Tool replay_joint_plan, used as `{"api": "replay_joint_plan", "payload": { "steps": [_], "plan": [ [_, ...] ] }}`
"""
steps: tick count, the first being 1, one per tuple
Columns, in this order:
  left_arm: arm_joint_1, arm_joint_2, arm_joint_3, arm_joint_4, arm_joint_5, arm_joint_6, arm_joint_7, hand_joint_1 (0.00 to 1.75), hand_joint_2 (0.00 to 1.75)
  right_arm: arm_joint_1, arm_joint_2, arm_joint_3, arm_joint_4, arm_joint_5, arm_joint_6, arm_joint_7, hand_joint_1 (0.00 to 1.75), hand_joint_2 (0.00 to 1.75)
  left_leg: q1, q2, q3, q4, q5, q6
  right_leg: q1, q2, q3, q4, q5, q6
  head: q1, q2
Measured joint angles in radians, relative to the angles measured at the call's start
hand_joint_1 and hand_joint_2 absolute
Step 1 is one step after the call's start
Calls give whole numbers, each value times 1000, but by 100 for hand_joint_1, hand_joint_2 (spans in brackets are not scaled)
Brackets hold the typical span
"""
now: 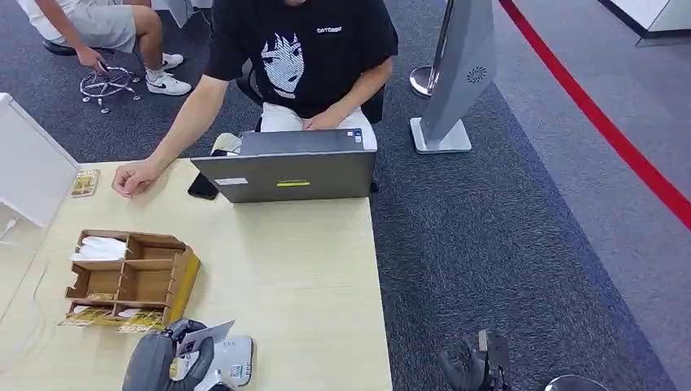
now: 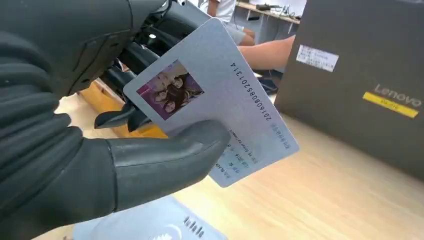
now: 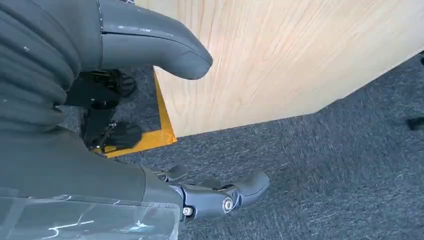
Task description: Pass the card to the sensor for recognition and then transmit it.
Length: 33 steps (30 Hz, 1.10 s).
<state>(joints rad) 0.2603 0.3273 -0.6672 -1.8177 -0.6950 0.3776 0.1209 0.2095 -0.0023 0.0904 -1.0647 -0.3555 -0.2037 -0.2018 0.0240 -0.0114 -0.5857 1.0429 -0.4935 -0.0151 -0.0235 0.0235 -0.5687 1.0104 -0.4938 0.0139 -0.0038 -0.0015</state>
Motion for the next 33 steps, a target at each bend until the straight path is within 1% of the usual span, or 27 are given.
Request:
{"api": "replay_joint_plan", "payload": {
  "steps": [9, 13, 18, 23, 26, 28, 30, 32, 33],
  "plan": [
    [0, 23, -43, 26, 12, 14, 10, 175, 175, 0, 0, 0, -2, 1, -1, 1, 0, 175, 0, 0, 0, 0, 0, 0, 0, 0, 0, 0, 0, 0, 0, 0],
    [-1, 34, -58, 34, 31, 32, 44, 175, 175, 0, 0, 0, -5, 3, -8, 2, 0, 175, 0, 0, 0, 0, 0, 0, 0, 0, 0, 0, 0, 0, 0, 0],
    [0, 58, -86, 51, 52, 75, 86, 175, 175, 3, 0, 0, -18, 8, -16, 8, 0, 175, 0, 0, 0, 0, 0, 0, 0, 0, 0, 0, 0, 0, 0, 0],
    [5, 73, -103, 60, 53, 127, 105, 175, 175, 8, 0, 0, -27, 17, -24, 8, 0, 175, 0, 0, 0, 0, 0, 0, 0, 0, 0, 0, 0, 0, 0, 0],
    [13, 83, -114, 63, 46, 181, 109, 175, 175, 10, 0, 0, -29, 17, -33, 8, 0, 175, 0, 0, 0, 0, 0, 0, 0, 0, 0, 0, 0, 0, 0, 0],
    [21, 88, -114, 63, 28, 229, 132, 175, 175, 15, 0, -1, -34, 17, -33, 9, 0, 175, 0, 0, 0, 0, 0, 0, 0, 0, 0, 0, 0, 0, 1, 0],
    [33, 93, -114, 63, -7, 276, 182, 175, 175, 24, 0, -4, -40, 17, -35, 9, 0, 175, 0, 0, 0, 0, 0, 0, 0, 0, 0, 0, 0, 0, 0, 0],
    [47, 100, -114, 60, -45, 279, 237, 175, 175, 32, 0, -9, -49, 18, -35, 10, 0, 175, 0, 0, 0, 0, 0, 0, 0, 0, 0, 0, 0, 0, 0, 0],
    [55, 104, -114, 57, -59, 276, 252, 175, 175, 36, 0, -12, -53, 19, -34, 11, 0, 175, 0, 0, 0, 0, 0, 0, 0, 0, 0, 0, 0, 0, 0, 0]
  ]
}}
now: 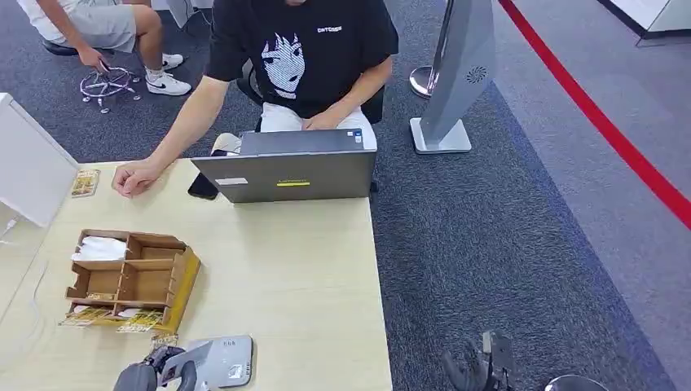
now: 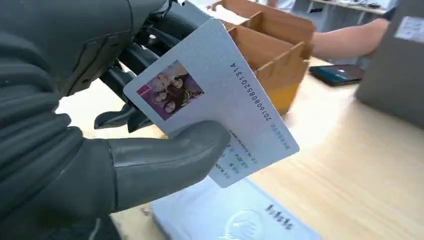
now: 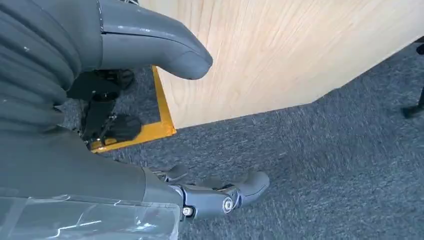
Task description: Pass the card to the sensor for recognition and then transmit it.
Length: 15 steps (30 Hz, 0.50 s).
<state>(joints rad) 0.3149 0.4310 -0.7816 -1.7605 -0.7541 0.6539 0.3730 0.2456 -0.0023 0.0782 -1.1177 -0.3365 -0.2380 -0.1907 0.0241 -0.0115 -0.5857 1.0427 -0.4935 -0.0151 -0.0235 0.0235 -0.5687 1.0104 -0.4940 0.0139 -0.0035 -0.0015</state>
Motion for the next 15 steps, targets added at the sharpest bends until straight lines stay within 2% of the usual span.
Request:
{"api": "replay_joint_plan", "payload": {
  "steps": [2, 11, 15],
  "plan": [
    [14, 4, 1, -5, -17, -4, 23, 175, 175, 6, 0, -7, -8, 2, 2, 1, 0, 175, 0, 0, 0, 0, 0, 0, 0, 0, 0, 0, 0, 0, 0, 0],
    [31, 10, 2, -11, -21, -8, 33, 175, 175, 12, 0, -13, -18, 12, 3, 1, 0, 175, 0, 0, 0, 0, 0, 0, 0, 0, 0, 0, 0, 0, 0, 0],
    [33, 10, 4, -11, -17, -36, 42, 175, 175, 12, 0, -18, -18, 19, 9, 9, 0, 175, 0, 0, 0, 0, 0, 0, 0, 0, 0, 0, 0, 0, 0, 0]
  ]
}}
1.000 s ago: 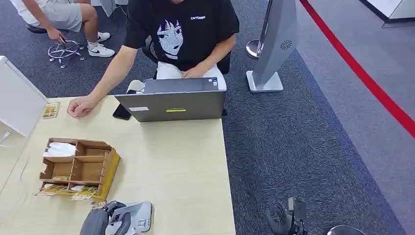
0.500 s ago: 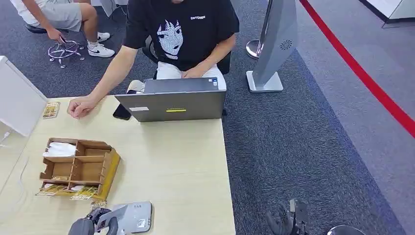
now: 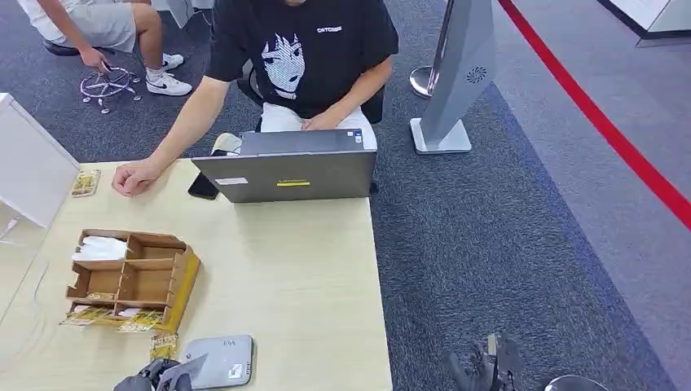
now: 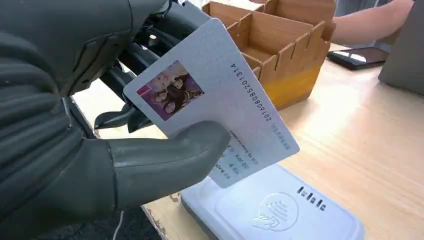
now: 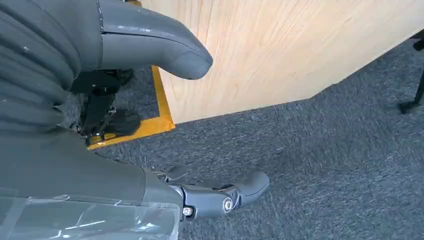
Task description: Pass the card to the sensor for recognition and then transmit it.
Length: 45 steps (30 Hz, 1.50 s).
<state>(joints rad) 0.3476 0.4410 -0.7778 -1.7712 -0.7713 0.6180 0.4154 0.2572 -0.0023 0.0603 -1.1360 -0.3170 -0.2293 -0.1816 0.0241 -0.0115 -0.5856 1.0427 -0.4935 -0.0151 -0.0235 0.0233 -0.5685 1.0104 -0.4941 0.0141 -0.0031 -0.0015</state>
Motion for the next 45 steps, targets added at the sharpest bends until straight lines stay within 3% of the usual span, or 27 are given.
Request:
{"api": "replay_joint_plan", "payload": {
  "steps": [6, 17, 21, 25, 28, 31, 35, 37, 40, 41, 45],
  "plan": [
    [-2, -5, 10, 39, 51, -53, -5, 175, 175, -2, 1, -2, 0, 18, 14, 8, 0, 175, 0, 0, 0, 0, 0, 0, 0, 0, 0, 0, 0, 0, 0, 0],
    [-7, -15, 18, 89, 69, -66, -32, 175, 175, -7, 2, -2, 0, 10, 19, 8, 0, 175, 0, 0, 0, 0, 0, 0, 0, 0, 0, 0, 0, 0, 0, 0],
    [-31, -20, 28, 87, 7, -78, -81, 175, 175, -8, 2, -2, 1, -3, 25, 3, 0, 175, 0, 0, 0, 0, 0, 0, 0, -1, 0, 0, 0, 0, 0, 0],
    [-59, -33, 84, 20, -103, -158, -165, 175, 175, -11, 2, -2, 6, -8, 32, -5, 0, 175, 0, -1, 0, 0, 0, 0, 0, -1, 0, 0, 0, 0, 0, 0],
    [-70, -48, 131, -16, -119, -182, -185, 175, 175, -13, 2, -2, 11, -8, 32, -11, 0, 175, 0, 0, 1, 0, 0, 0, 0, -1, 0, 0, 0, 0, 0, 0],
    [-81, -57, 167, -42, -161, -175, -287, 175, 175, -15, 2, -1, 18, -8, 34, -16, 0, 175, 0, -1, 0, 0, 0, 0, 0, -1, 0, 0, 0, 0, 0, 0],
    [-154, -88, 258, -105, -214, -224, -442, 175, 175, -28, 2, 14, 38, -8, 50, -31, 0, 175, 0, -1, 0, 0, 1, 0, 0, -2, 0, 0, 0, 0, 0, 0],
    [-213, -106, 302, -132, -235, -250, -472, 175, 175, -38, 2, 25, 56, -8, 54, -37, 0, 175, 0, -1, 1, 0, 2, 0, 0, -2, 1, 0, 1, 0, 0, 0],
    [-319, -114, 353, -134, -244, -311, -445, 175, 175, -49, 2, 42, 80, -6, 65, -44, 0, 175, 0, -3, 0, 0, 4, 0, 0, -3, 1, 1, 2, 0, 0, 0],
    [-393, -114, 382, -114, -243, -374, -407, 175, 175, -55, 2, 53, 91, -5, 69, -47, 0, 175, 0, -3, 0, 0, 5, -1, 0, -4, 1, 1, 2, 0, 0, 0],
    [-611, -95, 424, 49, -268, -518, -325, 175, 175, -75, 1, 80, 107, 2, 82, -36, 0, 175, 1, -5, 0, 0, 8, -2, 0, -5, 0, 2, 6, -3, 1, 0]
  ]
}}
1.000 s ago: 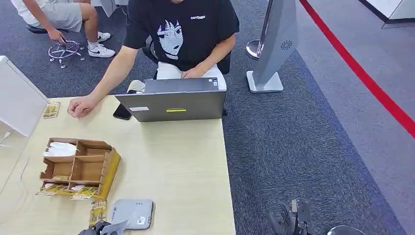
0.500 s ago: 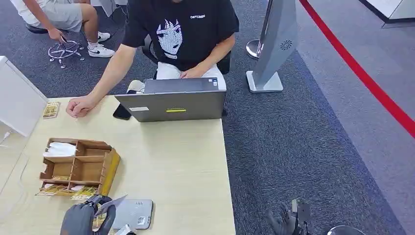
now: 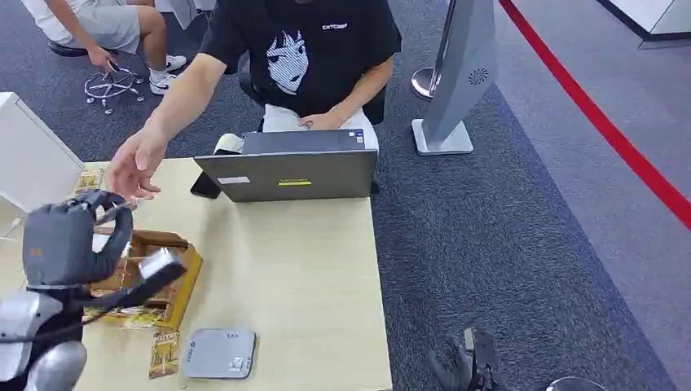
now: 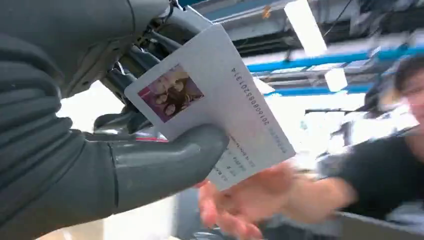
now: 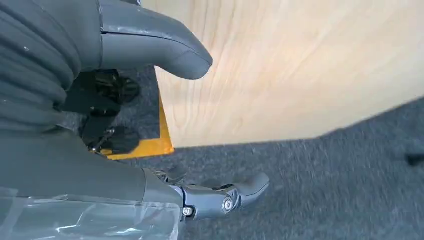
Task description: Pass the card to the sensor for recognition and then transmit it.
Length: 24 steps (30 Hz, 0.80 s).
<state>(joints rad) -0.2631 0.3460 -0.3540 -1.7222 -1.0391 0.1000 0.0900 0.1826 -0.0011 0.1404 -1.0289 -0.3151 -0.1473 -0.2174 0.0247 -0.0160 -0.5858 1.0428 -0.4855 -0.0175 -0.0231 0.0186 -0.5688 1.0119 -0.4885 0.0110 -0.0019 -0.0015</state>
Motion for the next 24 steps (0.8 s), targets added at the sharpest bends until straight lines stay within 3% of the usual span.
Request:
{"api": "replay_joint_plan", "payload": {
  "steps": [3, 8, 9, 10, 24],
  "plan": [
    [-146, 15, 12, 169, -6, -31, 12, 175, 175, -10, -2, 18, 17, 9, 4, 6, 0, 175, 0, 1, 0, 0, 1, 0, 0, 1, 0, 1, 1, 0, -1, 0],
    [-248, 18, 15, 310, -13, -27, 11, 175, 175, -21, -8, 38, 41, 10, 16, 5, 0, 175, 0, 1, -1, 0, 1, 0, 0, 2, 0, 0, 1, 0, -2, 0],
    [-252, 18, 15, 318, -14, -26, 11, 157, 175, -21, -8, 41, 43, 9, 18, 5, 0, 175, 0, 1, 0, 0, 1, 0, 0, 2, 0, 0, 1, 0, -2, 0],
    [-252, 18, 15, 322, -16, -26, 13, 3, 175, -21, -8, 43, 45, 8, 18, 5, 0, 175, 0, 2, 0, 0, 1, 0, 0, 2, -1, 0, 1, 0, -2, 0],
    [-244, 19, 15, 331, -24, 5, 14, 0, 175, -19, -16, 55, 49, 9, 14, 4, 0, 175, 0, 2, -1, 0, 1, 0, 0, 2, -1, 0, 1, 0, -1, 0]
  ]
}}
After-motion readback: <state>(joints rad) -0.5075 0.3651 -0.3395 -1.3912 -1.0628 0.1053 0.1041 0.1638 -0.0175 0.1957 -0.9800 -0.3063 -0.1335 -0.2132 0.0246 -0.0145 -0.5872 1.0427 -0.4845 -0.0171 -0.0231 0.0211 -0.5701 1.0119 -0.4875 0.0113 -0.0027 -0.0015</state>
